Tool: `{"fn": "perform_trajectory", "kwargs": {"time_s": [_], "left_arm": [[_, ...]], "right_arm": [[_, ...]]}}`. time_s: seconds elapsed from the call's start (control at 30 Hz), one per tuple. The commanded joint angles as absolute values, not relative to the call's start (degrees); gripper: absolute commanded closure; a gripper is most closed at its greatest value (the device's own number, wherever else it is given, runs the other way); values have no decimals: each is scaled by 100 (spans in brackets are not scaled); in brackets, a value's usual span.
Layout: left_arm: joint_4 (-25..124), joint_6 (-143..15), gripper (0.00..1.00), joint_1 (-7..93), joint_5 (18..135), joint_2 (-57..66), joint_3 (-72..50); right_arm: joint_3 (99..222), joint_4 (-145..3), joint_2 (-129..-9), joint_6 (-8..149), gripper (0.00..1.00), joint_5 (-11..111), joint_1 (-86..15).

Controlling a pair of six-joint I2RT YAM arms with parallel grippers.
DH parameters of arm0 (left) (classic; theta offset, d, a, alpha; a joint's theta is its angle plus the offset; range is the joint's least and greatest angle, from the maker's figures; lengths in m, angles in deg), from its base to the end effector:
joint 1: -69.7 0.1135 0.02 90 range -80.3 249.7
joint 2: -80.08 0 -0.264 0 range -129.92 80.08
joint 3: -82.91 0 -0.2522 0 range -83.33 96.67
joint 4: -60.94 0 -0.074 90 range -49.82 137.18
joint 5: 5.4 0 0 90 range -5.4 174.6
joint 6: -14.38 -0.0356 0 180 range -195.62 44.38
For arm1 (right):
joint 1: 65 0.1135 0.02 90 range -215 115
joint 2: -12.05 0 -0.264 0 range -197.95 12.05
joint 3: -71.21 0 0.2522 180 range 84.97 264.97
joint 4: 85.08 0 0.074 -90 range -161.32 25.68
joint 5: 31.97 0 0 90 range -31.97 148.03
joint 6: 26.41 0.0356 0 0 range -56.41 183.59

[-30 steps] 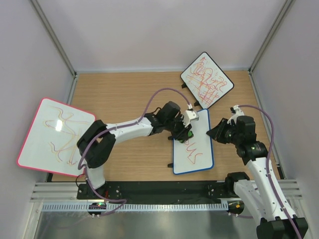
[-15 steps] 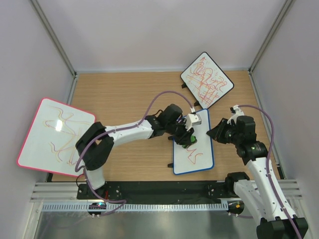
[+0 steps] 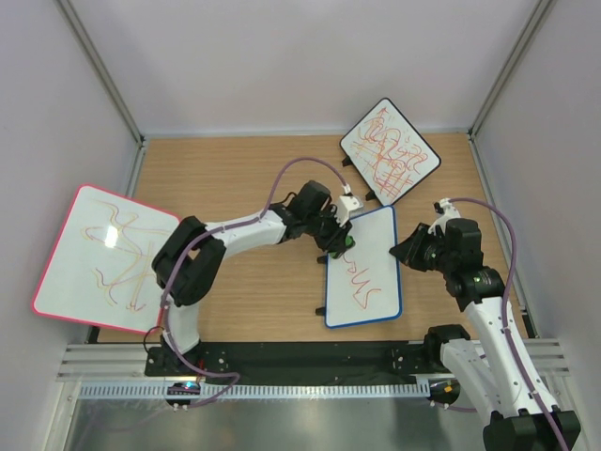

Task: Erase the whiteboard

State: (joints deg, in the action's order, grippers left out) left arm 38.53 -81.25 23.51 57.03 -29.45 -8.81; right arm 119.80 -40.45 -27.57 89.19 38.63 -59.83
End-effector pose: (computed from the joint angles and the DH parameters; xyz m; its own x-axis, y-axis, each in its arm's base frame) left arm 0.2786 -0.3143 0.1980 -0.3901 0.5323 -0.7513 0.9142 0.3214 -0.2470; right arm 0.1515 0.0256 0.2585 -0.6765 0.3480 -0.6491 -0.0682 0.8479 0.5257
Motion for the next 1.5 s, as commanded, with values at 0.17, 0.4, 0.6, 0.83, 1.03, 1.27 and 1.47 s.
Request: {"fn": "perform_trajectory", "kwargs": {"time_s": [0.17,0.4,0.6,0.83,1.03,1.27,1.47], "left_arm": [[3769,-8415,100,2330,6227,-3505,-221],[3812,-8450,100,2488,6289,-3602,34],[3786,-8625,100,2611,6447,-3848,350],[3777,-8503,100,2576,6113,-3691,114],[3786,-8503,100,2383,5797,-3050,-685],[3742,-8546,100,2233,5524,-2425,-1327],[3646,-8564,100,2215,5594,-2555,-1223]], "right_arm": [[12144,-3950,-2680,8644,99,3913,-5947],[12144,-3968,-2688,8635,99,3895,-5947],[12135,-3968,-2724,8635,99,3895,-5955],[12144,-3968,-2715,8635,99,3913,-5947],[12144,-3968,-2697,8626,99,3904,-5947],[12153,-3959,-2688,8626,99,3895,-5947],[12162,-3950,-2688,8627,99,3887,-5947]]}}
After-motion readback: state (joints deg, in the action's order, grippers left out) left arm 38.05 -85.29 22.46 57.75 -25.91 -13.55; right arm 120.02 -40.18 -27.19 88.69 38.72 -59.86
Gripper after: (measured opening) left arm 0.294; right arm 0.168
